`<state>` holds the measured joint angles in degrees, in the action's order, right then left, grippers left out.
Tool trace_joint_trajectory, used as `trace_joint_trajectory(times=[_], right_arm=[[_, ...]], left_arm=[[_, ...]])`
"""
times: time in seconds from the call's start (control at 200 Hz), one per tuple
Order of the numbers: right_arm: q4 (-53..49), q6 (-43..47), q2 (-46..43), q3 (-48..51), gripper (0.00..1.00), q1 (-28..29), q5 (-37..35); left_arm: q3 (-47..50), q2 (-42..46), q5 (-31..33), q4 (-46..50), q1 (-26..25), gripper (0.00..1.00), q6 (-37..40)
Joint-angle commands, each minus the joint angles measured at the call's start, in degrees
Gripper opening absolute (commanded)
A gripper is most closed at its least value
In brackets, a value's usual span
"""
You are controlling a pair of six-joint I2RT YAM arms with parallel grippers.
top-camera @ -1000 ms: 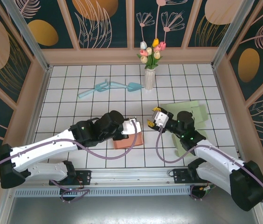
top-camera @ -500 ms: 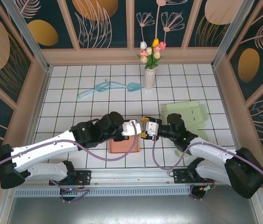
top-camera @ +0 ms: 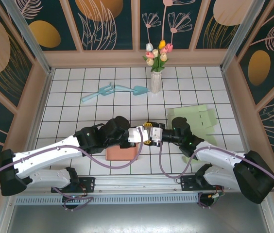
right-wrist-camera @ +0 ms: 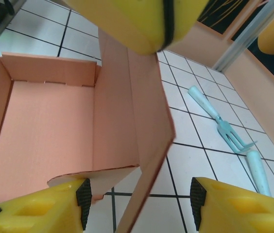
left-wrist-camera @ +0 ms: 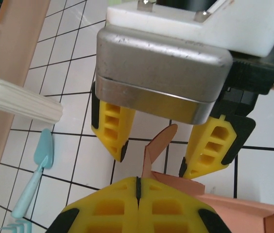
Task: Fold the paper box
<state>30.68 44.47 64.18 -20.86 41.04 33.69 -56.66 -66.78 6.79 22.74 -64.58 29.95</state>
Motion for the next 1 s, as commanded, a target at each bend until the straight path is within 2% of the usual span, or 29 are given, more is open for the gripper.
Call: trace_joint_trajectory(times=[0.0, 0.18, 0.345, 0.515, 0.545, 0.586, 0.646, 0.696, 0.721, 0.881, 0.996], right_arm=[[2.7, -0.7, 0.5, -1.8, 0.55, 0.6, 6.4], [2.6, -1.9, 1.1, -2.0, 0.57, 1.0, 8.0], [-0.7, -0.7, -0.6, -2.2, 0.59, 0.8, 7.6], [-4.7, -0.1, -4.1, -1.4, 0.59, -1.8, 3.1], [-5.0, 0.1, -4.8, -1.0, 0.59, -2.4, 2.6], [-5.4, 0.5, -5.8, -0.6, 0.59, -2.8, 1.5], [-4.7, 0.5, -6.6, -0.3, 0.60, -3.0, 0.3], [-5.1, 0.4, -6.5, -0.9, 0.61, -3.3, 0.7], [-5.6, 0.5, -6.5, -1.4, 0.61, -3.5, 1.0], [-9.9, 1.1, -6.8, -3.8, 0.61, -3.6, 1.8], [-10.8, 1.5, -8.5, -3.3, 0.61, -3.6, 2.9]], left_arm=[[0.6, 1.0, -3.1, -2.7, 0.0, 0.00, 0.2], [2.2, 1.2, -3.4, -3.8, 0.0, 0.00, 0.4], [4.2, 2.2, 1.7, -6.1, 0.0, 0.00, 2.2], [2.4, 3.7, 7.7, -4.9, 0.2, 0.00, 0.4], [1.7, 4.2, 8.7, -3.9, 0.2, 0.05, 0.1], [1.3, 4.9, 10.6, -1.8, 0.2, 0.17, -0.8], [-1.4, 5.9, 12.4, 3.3, 0.8, 0.37, -2.8], [-2.2, 7.3, 12.9, 7.6, 1.1, 0.60, -4.5], [-2.5, 8.0, 12.8, 9.6, 1.1, 0.68, -5.5], [-1.2, 13.3, 12.4, 21.0, 1.2, 0.81, -8.4], [3.9, 15.5, 18.1, 25.0, 1.3, 0.87, -7.4]])
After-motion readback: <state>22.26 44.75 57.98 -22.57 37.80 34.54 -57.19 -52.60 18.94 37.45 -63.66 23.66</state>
